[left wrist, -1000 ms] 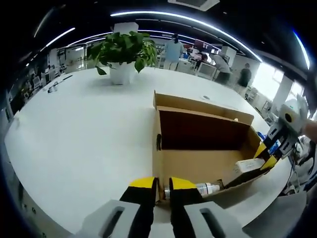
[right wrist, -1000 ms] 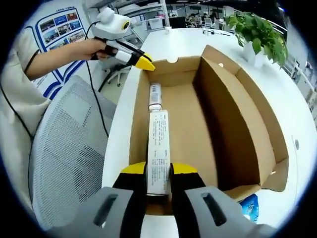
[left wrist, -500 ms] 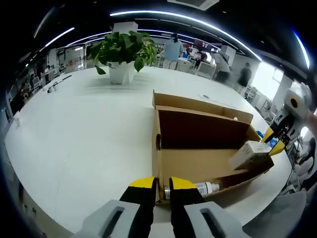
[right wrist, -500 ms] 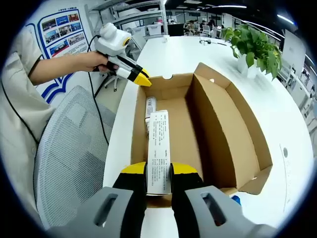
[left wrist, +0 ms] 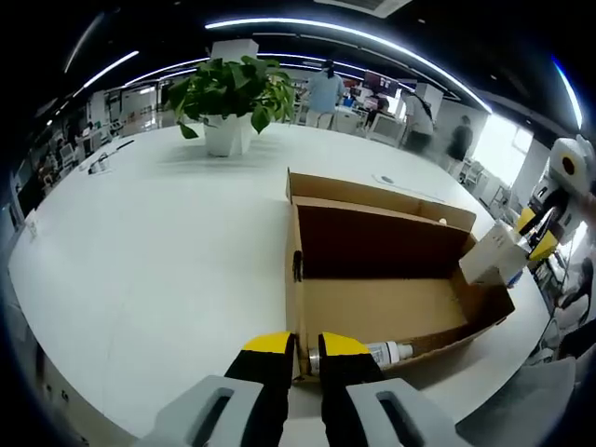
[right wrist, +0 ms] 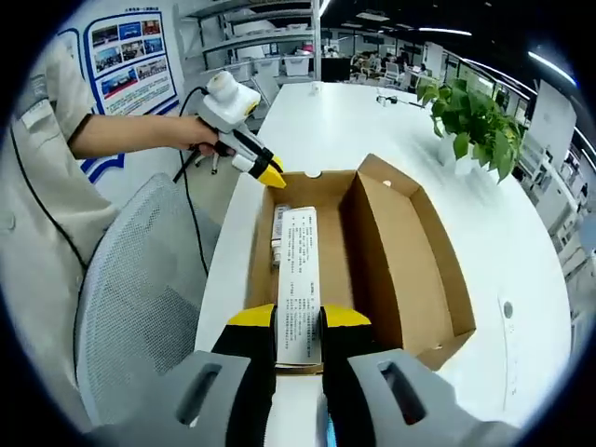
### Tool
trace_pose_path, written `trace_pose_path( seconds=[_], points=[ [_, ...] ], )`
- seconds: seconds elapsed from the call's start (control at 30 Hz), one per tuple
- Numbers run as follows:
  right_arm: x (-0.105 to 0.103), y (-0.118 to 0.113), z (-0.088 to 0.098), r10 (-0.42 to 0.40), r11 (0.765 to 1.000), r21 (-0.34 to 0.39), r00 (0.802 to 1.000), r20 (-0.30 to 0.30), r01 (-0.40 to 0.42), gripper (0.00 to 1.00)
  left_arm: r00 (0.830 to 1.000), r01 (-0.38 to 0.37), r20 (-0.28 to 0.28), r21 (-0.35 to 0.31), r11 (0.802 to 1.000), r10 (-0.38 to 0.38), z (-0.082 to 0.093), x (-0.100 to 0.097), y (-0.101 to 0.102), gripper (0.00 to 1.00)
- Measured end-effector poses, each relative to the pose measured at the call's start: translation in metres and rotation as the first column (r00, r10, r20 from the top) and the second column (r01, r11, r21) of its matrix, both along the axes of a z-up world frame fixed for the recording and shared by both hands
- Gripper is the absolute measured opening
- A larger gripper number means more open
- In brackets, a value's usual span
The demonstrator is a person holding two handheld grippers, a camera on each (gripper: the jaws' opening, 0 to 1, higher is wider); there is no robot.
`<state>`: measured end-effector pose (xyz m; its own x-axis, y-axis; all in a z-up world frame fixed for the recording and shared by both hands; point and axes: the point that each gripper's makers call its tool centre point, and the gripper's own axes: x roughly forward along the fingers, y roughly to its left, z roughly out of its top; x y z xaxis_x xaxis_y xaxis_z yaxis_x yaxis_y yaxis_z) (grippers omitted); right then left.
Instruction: Operate the shoe box by opening the lid, removing the specified soft item, and placing it in the target area until the item is outside and the box remains undamaged.
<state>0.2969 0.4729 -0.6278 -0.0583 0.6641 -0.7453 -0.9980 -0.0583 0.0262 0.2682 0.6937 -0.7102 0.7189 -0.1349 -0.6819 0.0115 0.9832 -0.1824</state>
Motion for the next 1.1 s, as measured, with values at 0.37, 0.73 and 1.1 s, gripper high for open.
trace_pose_path(
  seconds=[0.37, 0.73, 1.1],
  points=[
    [0.012, -0.018, 0.019, 0.006, 1.0, 0.002, 0.999, 0.038, -0.006, 0.15, 1.0, 0.009, -0.001, -0.001, 1.0, -0.009, 0.001, -0.001, -0.001, 0.1],
    [0.021, -0.043, 0.033, 0.028, 1.0, -0.015, 0.997, 0.07, -0.027, 0.15, 1.0, 0.014, -0.002, -0.002, 1.0, -0.014, 0.001, -0.001, -0.001, 0.1],
    [0.033, -0.071, 0.038, 0.034, 0.999, -0.041, 0.994, 0.107, -0.03, 0.15, 1.0, 0.017, -0.002, -0.003, 1.0, -0.017, 0.001, -0.002, -0.002, 0.1]
  ],
)
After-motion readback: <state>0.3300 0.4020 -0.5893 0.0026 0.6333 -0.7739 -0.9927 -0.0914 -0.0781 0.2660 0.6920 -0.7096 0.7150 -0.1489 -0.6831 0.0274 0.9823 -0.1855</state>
